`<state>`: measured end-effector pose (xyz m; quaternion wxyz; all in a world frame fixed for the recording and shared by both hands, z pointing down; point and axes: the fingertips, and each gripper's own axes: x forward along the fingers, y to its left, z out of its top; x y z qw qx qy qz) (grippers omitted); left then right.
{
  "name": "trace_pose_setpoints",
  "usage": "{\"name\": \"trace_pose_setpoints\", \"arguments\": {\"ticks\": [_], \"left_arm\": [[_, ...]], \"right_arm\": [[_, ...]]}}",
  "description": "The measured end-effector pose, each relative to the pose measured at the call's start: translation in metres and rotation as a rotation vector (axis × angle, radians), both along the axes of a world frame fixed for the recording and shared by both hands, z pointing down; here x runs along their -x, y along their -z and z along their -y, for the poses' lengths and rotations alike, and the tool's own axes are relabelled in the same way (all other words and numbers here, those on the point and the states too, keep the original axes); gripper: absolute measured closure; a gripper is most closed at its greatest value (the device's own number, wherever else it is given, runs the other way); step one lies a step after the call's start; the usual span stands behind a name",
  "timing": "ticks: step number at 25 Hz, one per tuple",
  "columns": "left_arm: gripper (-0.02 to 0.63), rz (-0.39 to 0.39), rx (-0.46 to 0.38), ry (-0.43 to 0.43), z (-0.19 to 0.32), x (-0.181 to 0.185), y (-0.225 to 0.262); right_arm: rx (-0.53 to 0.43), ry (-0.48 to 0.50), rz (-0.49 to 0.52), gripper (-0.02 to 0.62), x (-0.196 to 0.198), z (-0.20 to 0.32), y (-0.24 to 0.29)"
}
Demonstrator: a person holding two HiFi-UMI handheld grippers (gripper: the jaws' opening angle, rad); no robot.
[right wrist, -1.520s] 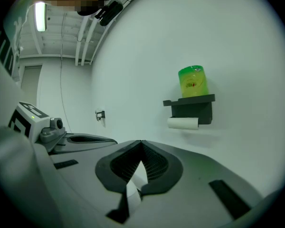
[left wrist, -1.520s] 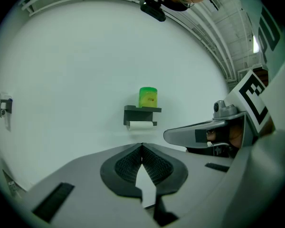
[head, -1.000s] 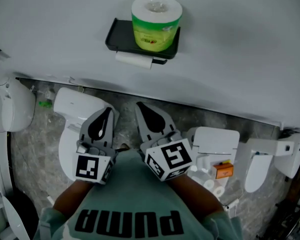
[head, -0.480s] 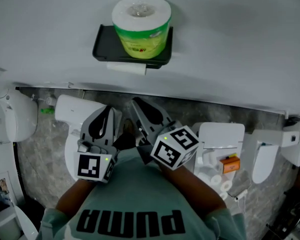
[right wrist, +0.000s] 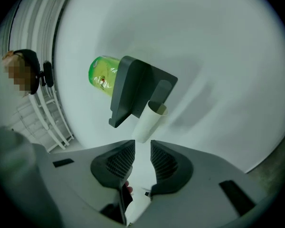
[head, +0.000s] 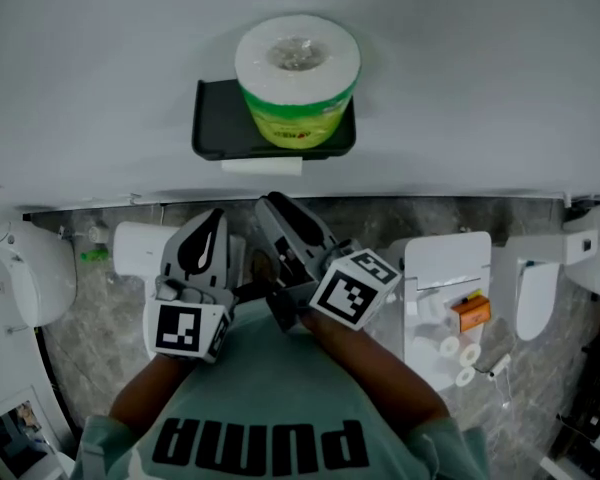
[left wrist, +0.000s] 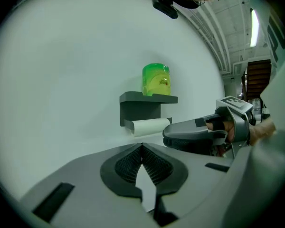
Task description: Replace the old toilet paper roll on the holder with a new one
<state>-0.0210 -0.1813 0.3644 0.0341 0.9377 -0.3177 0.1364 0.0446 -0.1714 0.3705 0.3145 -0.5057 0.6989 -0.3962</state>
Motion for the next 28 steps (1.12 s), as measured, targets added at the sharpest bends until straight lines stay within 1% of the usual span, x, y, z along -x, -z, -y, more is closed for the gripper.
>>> {"name": "trace_pose_setpoints", "arguments": {"ticks": [4,9,17,24,28], "left_arm": [[0.603,0.001,0.0,-0.027,0.011,0.0,-0.001],[0.603,-0.005,-0.006,-0.054,0.024,-0.002,0.002],[0.603,0.0,-0.02,-0.099,0.04,-0.007,0.005],[0.603,0.002,-0.031,-0.119,0.047,-0.013,0.005],[0.603,0.004,-0.015,-0.106,0.047,-0.015,0.003]], "right_arm": [[-0.006,-0.039,0.087,0.467,-0.003,0.01,0.001],[-0.021,-0.078,0.162,0.421,-0.009,0.026,0.005],[-0.046,-0.099,0.238,0.416,-0.008,0.046,0.008],[-0.073,-0.109,0.273,0.416,-0.014,0.054,0.013],[-0.082,-0.112,0.29,0.416,-0.018,0.054,0.015]]}}
